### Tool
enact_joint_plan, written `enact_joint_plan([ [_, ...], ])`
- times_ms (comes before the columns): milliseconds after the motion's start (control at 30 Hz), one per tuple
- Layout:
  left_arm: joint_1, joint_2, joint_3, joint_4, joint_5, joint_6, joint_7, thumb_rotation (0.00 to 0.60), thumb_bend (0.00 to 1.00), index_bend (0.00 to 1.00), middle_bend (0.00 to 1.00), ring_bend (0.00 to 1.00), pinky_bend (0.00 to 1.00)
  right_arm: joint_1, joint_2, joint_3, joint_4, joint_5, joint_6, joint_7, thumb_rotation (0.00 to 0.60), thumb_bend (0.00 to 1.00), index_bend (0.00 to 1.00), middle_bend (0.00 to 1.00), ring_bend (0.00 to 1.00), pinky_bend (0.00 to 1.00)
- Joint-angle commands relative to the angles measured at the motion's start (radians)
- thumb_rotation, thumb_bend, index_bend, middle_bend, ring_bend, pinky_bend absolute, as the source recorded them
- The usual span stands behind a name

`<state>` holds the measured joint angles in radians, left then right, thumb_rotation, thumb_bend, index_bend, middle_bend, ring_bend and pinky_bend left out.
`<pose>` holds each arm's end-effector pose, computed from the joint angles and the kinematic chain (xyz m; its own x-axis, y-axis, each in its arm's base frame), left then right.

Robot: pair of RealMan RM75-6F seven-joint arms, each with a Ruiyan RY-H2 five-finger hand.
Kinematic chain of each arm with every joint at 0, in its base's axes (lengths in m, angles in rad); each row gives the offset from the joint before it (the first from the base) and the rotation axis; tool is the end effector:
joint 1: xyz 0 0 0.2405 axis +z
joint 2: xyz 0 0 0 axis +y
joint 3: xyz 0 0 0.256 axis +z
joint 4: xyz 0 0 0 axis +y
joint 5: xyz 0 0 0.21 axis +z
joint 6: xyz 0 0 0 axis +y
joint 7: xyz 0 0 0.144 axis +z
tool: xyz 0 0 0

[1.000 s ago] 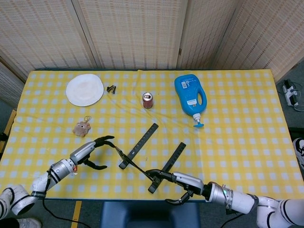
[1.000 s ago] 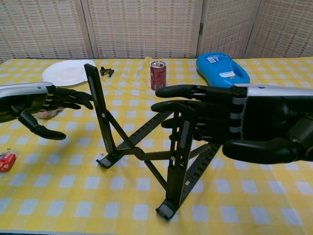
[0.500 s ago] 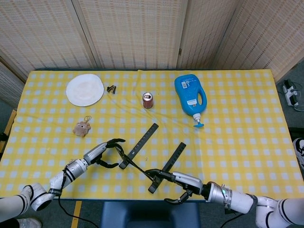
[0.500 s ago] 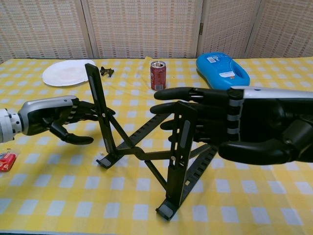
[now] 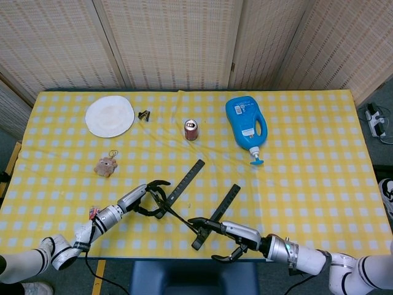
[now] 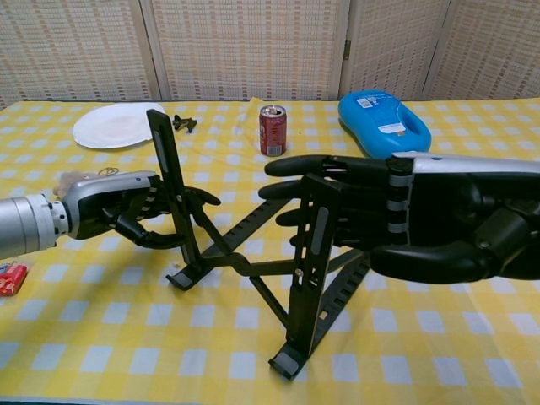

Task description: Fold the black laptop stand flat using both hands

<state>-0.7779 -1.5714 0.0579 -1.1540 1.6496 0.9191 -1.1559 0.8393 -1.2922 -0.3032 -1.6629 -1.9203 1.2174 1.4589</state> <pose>-0.1934 0.3280 -0.0414 -0.2418 0.7339 0.6348 0.8850 -0.1015 0.4544 -0.1374 -0.2207 0.0217 -0.3402 -0.9258 0.1646 -0.6512 0.1056 -0.7515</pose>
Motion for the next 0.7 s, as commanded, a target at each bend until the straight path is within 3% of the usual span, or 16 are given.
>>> enact_joint_plan([
  [33, 0.002, -0.003, 0.003, 0.004, -0.008, 0.002, 0.012, 0.6, 0.39, 0.52, 0.17, 0.06, 0.0, 0.002, -0.002, -0.002, 0.002, 0.0, 0.0, 0.0, 0.6, 0.45, 0.0, 0.0, 0.01, 0.0],
  [533, 0.068, 0.021, 0.009, -0.023, -0.078, 0.042, 0.092, 0.6, 0.4, 0.62, 0.22, 0.09, 0.0, 0.014, 0.012, -0.014, 0.006, -0.004, 0.006, -0.009, 0.6, 0.45, 0.0, 0.0, 0.01, 0.0],
  [700, 0.105, 0.046, 0.006, -0.06, -0.112, 0.06, 0.128, 0.6, 0.41, 0.62, 0.23, 0.09, 0.0, 0.009, 0.038, -0.004, 0.009, 0.021, -0.017, -0.115, 0.6, 0.45, 0.0, 0.0, 0.02, 0.0],
])
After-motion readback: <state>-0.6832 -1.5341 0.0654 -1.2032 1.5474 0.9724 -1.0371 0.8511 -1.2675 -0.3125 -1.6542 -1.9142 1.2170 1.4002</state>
